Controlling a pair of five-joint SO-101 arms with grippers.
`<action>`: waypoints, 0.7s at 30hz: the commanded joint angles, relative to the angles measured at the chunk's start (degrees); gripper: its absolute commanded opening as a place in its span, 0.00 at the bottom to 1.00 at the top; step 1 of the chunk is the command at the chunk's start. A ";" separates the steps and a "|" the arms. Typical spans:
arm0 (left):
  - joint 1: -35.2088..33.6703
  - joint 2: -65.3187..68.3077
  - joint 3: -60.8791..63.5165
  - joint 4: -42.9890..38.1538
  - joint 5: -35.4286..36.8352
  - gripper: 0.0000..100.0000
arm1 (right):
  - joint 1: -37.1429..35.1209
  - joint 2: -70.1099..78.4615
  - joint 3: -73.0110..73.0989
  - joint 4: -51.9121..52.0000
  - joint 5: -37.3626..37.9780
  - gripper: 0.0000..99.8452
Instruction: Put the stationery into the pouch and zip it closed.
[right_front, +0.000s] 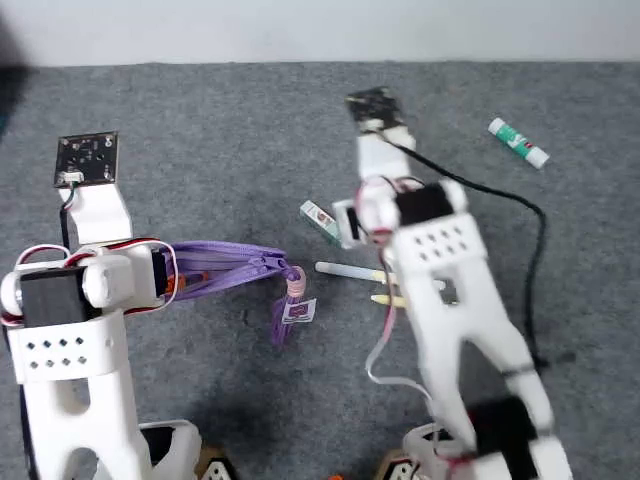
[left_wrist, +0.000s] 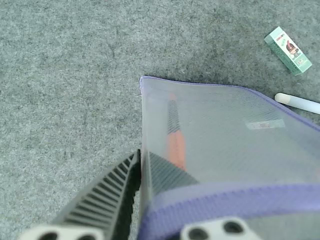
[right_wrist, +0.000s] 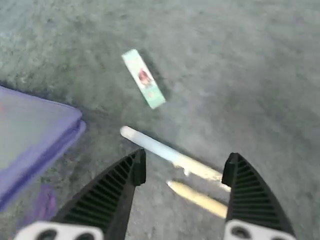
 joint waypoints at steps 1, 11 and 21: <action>0.35 0.18 -2.51 -0.88 0.44 0.01 | -2.15 9.71 -12.13 1.19 1.49 0.24; 0.26 0.18 -2.51 -1.23 0.44 0.01 | -3.74 40.40 -40.53 11.82 5.01 0.24; 0.26 0.18 -2.42 -1.23 0.44 0.01 | -3.65 62.90 -68.22 17.45 11.60 0.24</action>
